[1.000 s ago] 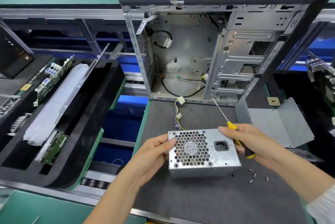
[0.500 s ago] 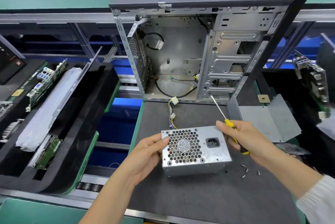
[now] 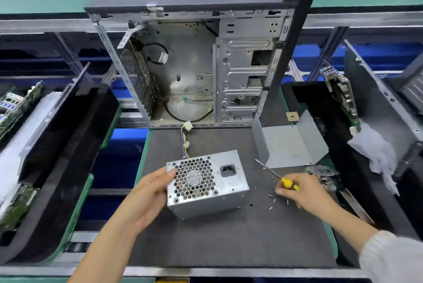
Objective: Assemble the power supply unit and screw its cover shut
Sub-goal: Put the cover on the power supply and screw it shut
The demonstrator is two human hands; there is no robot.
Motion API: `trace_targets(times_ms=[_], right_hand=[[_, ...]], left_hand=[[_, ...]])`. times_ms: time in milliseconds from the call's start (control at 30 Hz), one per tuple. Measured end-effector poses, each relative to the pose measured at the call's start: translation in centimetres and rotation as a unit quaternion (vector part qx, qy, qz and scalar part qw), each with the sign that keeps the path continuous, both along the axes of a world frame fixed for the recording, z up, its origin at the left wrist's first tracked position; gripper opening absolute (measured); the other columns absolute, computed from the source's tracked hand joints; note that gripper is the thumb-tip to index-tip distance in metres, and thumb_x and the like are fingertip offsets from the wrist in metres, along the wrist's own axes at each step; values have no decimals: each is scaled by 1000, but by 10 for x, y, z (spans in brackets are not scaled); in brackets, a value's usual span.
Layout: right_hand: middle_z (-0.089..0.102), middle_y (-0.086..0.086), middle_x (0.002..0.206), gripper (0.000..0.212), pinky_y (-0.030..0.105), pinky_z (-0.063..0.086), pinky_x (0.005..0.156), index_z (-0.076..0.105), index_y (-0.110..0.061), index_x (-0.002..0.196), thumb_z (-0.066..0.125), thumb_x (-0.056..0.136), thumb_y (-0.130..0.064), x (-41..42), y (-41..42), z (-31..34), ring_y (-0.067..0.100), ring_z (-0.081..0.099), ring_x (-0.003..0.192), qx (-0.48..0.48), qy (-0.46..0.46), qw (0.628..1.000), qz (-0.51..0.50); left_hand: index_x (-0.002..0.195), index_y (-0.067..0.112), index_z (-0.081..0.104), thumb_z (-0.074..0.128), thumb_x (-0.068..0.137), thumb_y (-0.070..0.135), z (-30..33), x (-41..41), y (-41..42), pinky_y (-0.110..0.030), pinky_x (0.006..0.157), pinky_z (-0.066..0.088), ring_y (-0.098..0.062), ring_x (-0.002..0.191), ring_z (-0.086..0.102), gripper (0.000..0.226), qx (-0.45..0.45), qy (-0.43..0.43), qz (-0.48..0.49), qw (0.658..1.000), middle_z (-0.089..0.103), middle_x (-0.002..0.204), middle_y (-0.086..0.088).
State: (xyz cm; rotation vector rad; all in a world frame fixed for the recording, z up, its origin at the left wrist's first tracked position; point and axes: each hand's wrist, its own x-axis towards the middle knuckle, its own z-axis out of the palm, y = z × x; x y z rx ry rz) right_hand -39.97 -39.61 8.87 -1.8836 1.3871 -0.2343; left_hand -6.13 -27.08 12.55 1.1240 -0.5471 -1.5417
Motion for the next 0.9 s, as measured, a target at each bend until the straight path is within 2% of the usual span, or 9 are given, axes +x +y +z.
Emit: trace_targets(times_ms=[100, 200, 300, 400, 467, 567, 733, 833, 900], right_hand=[[58, -8, 51, 19, 19, 37, 42, 65, -24, 62, 76, 77, -20, 9, 2, -10, 4, 46, 35, -1, 8, 1000, -7], [61, -10, 66, 21, 25, 42, 52, 61, -29, 63, 78, 74, -26, 19, 4, -16, 3, 52, 56, -17, 53, 998, 8], [58, -11, 78, 22, 25, 37, 56, 57, -30, 65, 75, 77, -31, 23, 5, -17, 12, 54, 76, -37, 103, 993, 36], [58, -7, 79, 18, 26, 35, 56, 59, -23, 72, 70, 82, -33, 25, 5, -9, 16, 54, 77, -45, 134, 988, 66], [55, -4, 68, 24, 26, 35, 57, 55, -20, 67, 71, 82, -31, 23, 5, 5, 16, 51, 69, -51, 93, 993, 51], [47, -1, 54, 30, 18, 32, 51, 55, -28, 58, 75, 79, -25, 21, 2, 39, 7, 38, 53, -70, -17, 997, 11], [43, -12, 47, 16, 16, 26, 45, 68, -29, 69, 68, 85, -28, 54, -8, 92, 7, 31, 47, -78, -102, 991, 27], [58, -3, 58, 13, 25, 36, 51, 67, -27, 72, 67, 84, -31, 97, -12, 110, 9, 42, 49, -83, -144, 983, 75], [61, -1, 63, 13, 17, 40, 52, 66, -25, 71, 69, 83, -30, 130, -11, 115, 7, 50, 51, -80, -162, 976, 119]], left_hand=[[119, 8, 70, 53, 92, 18, 1, -1, 1, -31, 82, 57, -32, 115, 64, 33, 0, -8, 0, 1000, 65, 124, -20], [120, 8, 69, 52, 94, 19, 0, -1, 1, -31, 84, 57, -32, 116, 63, 33, -4, -14, -2, 1000, 65, 126, -20], [120, 8, 69, 52, 94, 18, -1, -2, 1, -31, 83, 57, -31, 116, 63, 33, -4, -9, 2, 1000, 65, 126, -19], [118, 7, 70, 52, 93, 18, 1, -3, 1, -32, 82, 57, -32, 114, 64, 32, -3, -4, 8, 1000, 65, 125, -20], [117, 6, 71, 53, 93, 17, 3, -6, 1, -32, 82, 57, -32, 113, 65, 32, -1, 1, 11, 1000, 66, 124, -21], [117, 6, 70, 54, 93, 18, 5, -7, 2, -32, 83, 57, -32, 114, 65, 32, -2, 8, 10, 1000, 66, 123, -21], [124, 3, 65, 53, 94, 19, 2, -5, 2, -37, 93, 54, -34, 119, 61, 36, -13, 10, 3, 1000, 64, 126, -21], [125, 3, 64, 53, 96, 20, -1, -3, 3, -41, 98, 52, -35, 120, 60, 35, -18, 9, -2, 1000, 64, 126, -21], [125, 3, 64, 53, 96, 21, -2, -3, 2, -42, 99, 51, -35, 121, 59, 36, -21, 9, -2, 1000, 64, 126, -21]])
